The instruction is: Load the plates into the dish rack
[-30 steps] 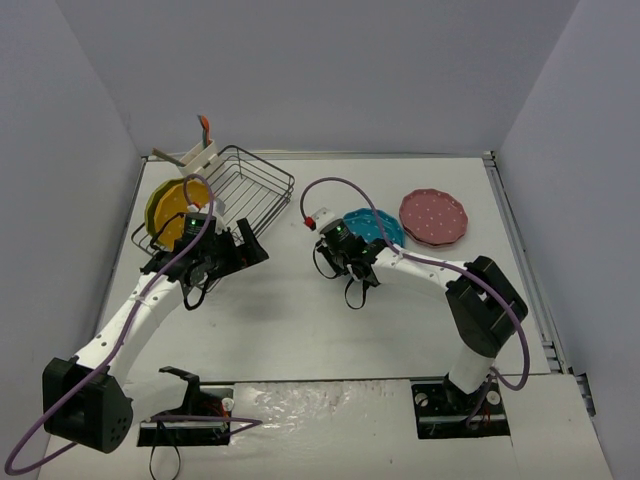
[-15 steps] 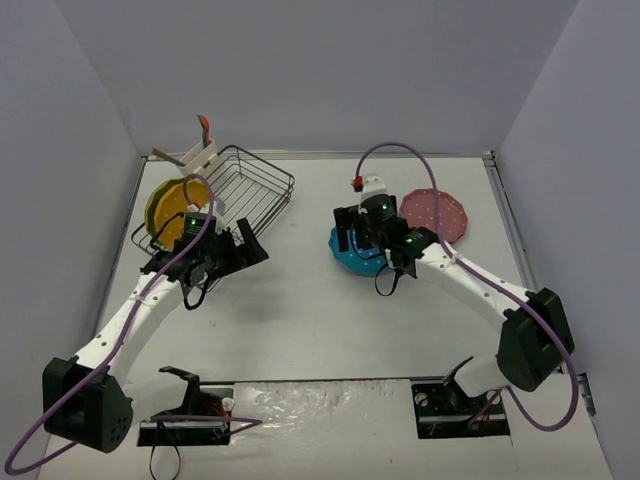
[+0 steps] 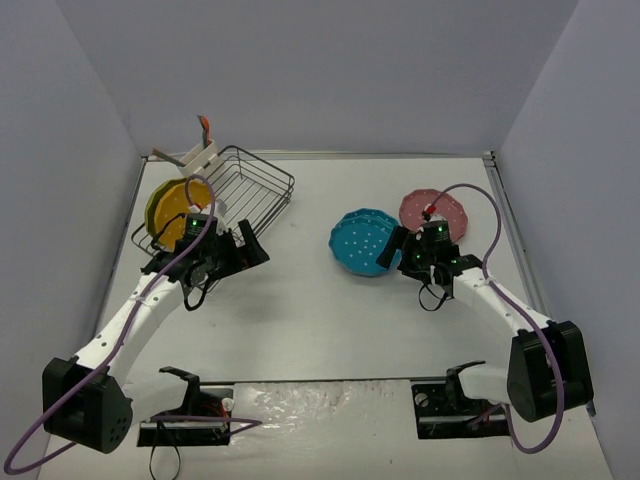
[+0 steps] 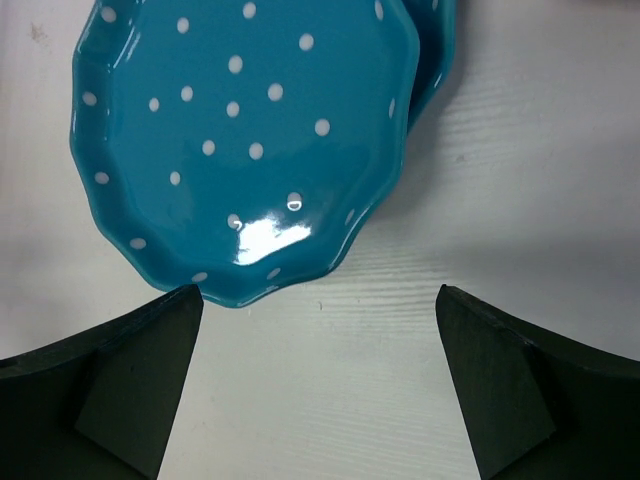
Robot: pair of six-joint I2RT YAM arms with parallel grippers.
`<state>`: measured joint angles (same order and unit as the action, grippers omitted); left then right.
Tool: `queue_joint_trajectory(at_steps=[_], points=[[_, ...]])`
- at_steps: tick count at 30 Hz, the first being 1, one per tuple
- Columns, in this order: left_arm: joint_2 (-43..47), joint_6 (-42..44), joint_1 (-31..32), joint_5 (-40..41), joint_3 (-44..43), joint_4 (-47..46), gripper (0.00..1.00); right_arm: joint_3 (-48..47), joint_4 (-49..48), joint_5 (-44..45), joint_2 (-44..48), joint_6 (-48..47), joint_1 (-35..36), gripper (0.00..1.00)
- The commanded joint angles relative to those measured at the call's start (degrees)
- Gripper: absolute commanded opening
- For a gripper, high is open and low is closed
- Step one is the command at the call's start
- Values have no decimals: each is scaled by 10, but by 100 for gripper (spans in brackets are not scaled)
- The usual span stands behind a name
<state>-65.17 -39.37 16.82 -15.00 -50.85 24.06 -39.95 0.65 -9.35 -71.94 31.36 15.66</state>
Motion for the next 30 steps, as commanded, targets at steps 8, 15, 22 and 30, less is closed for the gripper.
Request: queue_joint_trajectory(at_steps=[8, 15, 22, 30], points=[[18, 4, 4, -4, -5, -10, 96, 106, -263, -173, -35, 108, -50, 99], [23, 5, 4, 1, 1, -10, 96, 141, -368, -201, -76, 132, -50, 97], [21, 2, 4, -1, 2, -11, 96, 170, -468, -206, -117, 184, -50, 92], [21, 2, 5, 1, 2, -9, 96, 199, -552, -186, -148, 224, -50, 83]])
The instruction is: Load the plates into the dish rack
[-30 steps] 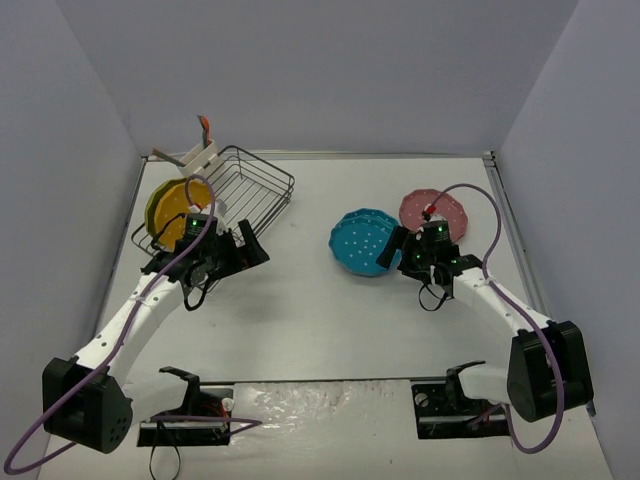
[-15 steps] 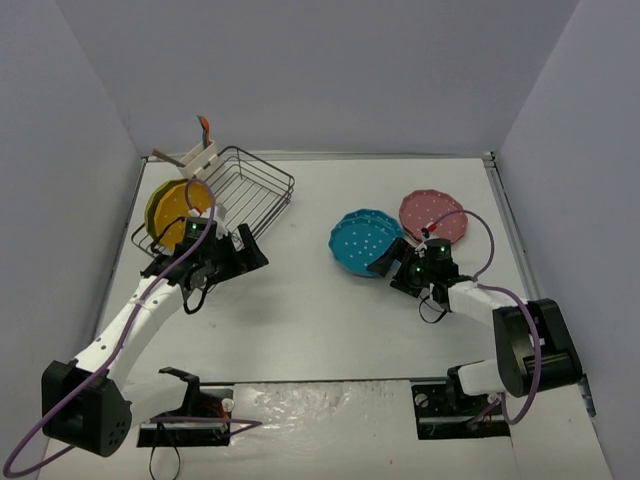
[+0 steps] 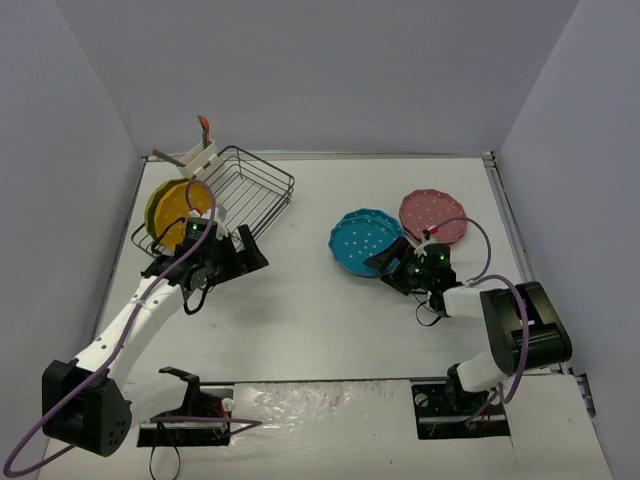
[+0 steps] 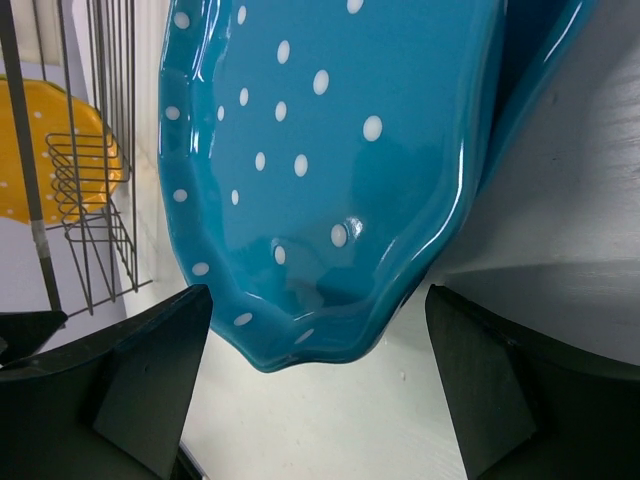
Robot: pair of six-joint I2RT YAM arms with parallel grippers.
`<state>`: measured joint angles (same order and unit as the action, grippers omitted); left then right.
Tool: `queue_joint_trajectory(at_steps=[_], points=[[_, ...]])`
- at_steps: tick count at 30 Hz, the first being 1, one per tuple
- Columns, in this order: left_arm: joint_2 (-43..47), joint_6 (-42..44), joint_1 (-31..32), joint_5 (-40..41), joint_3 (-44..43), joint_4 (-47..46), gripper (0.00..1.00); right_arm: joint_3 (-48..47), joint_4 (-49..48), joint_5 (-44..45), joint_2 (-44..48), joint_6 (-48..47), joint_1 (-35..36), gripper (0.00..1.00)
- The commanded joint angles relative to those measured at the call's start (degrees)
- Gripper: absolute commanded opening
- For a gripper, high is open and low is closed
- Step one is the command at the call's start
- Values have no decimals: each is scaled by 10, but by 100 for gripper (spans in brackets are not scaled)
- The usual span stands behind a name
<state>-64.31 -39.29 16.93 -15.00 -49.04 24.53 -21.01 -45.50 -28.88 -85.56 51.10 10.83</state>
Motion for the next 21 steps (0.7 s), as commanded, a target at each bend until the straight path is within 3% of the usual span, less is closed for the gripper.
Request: queue_joint_trajectory(at_steps=[1, 8, 21], points=[[12, 1, 4, 1, -16, -14, 96, 13, -96, 11, -16, 30, -2, 82], [14, -1, 4, 2, -10, -16, 96, 44, -166, 22, -45, 61, -3, 75], [4, -6, 6, 2, -7, -22, 96, 66, -199, 35, -39, 71, -3, 47]])
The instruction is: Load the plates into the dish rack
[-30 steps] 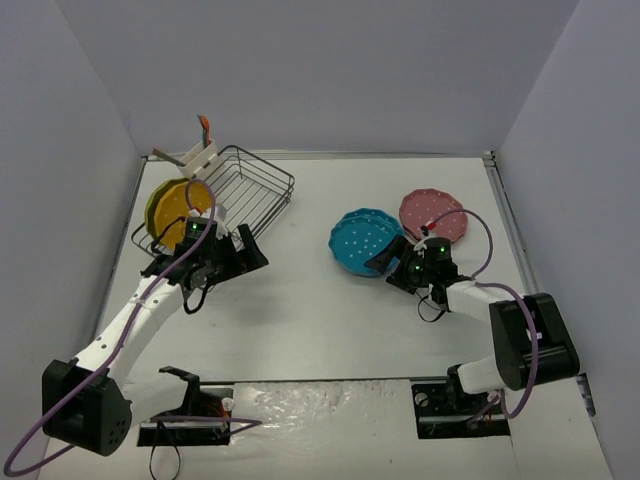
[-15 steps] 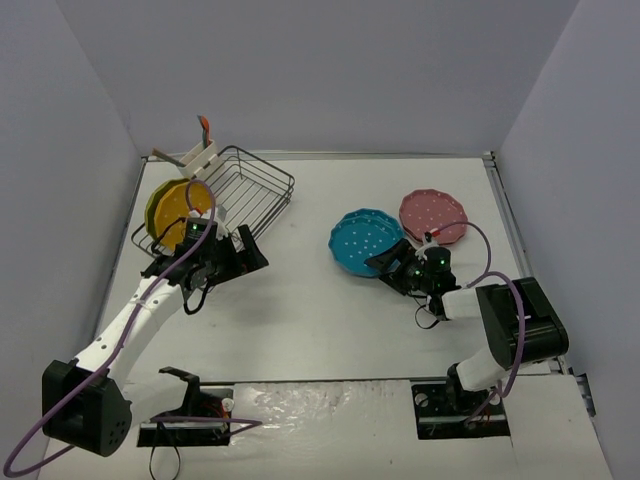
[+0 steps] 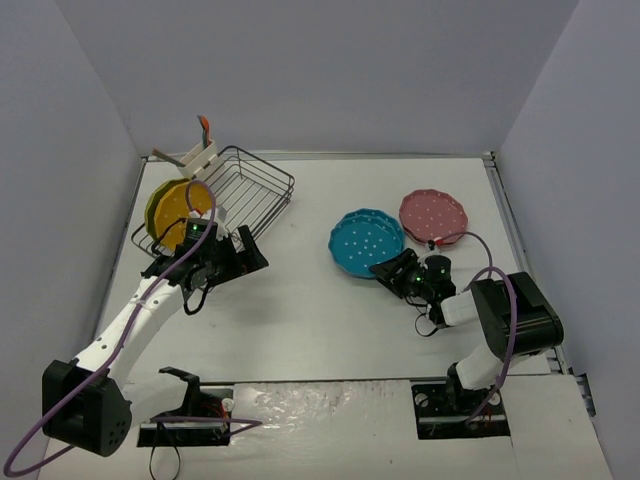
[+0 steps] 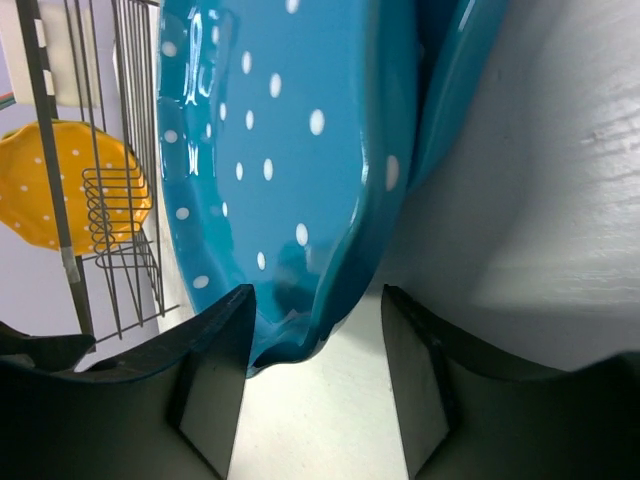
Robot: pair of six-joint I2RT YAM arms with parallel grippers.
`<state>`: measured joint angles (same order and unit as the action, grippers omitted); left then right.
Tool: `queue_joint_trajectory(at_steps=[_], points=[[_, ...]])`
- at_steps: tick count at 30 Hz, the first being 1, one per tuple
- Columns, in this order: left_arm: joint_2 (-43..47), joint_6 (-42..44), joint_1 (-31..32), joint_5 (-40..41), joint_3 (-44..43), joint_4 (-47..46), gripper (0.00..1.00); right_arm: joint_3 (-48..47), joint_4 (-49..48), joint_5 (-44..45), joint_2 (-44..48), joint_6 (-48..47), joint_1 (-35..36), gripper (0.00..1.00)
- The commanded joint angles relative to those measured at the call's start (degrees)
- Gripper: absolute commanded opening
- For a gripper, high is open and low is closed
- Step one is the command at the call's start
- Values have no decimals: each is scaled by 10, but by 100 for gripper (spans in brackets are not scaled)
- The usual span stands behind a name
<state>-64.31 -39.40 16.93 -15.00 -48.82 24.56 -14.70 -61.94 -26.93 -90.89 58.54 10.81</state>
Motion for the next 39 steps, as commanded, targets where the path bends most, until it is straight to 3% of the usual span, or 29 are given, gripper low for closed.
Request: queue_joint_trajectory(at_steps=[1, 11, 18, 31, 39], points=[[3, -6, 6, 3, -10, -22, 96, 3, -35, 16, 16, -4, -3, 44], [1, -5, 9, 6, -10, -17, 96, -1, -42, 7, 32, -3, -3, 17], [-1, -8, 12, 3, -19, -19, 96, -15, 10, 0, 92, -11, -3, 1], [-5, -23, 25, -3, -29, -54, 96, -65, 75, -29, 166, -11, -7, 0], [-36, -41, 45, -13, -32, -95, 96, -60, 29, -53, 143, 16, -12, 0]])
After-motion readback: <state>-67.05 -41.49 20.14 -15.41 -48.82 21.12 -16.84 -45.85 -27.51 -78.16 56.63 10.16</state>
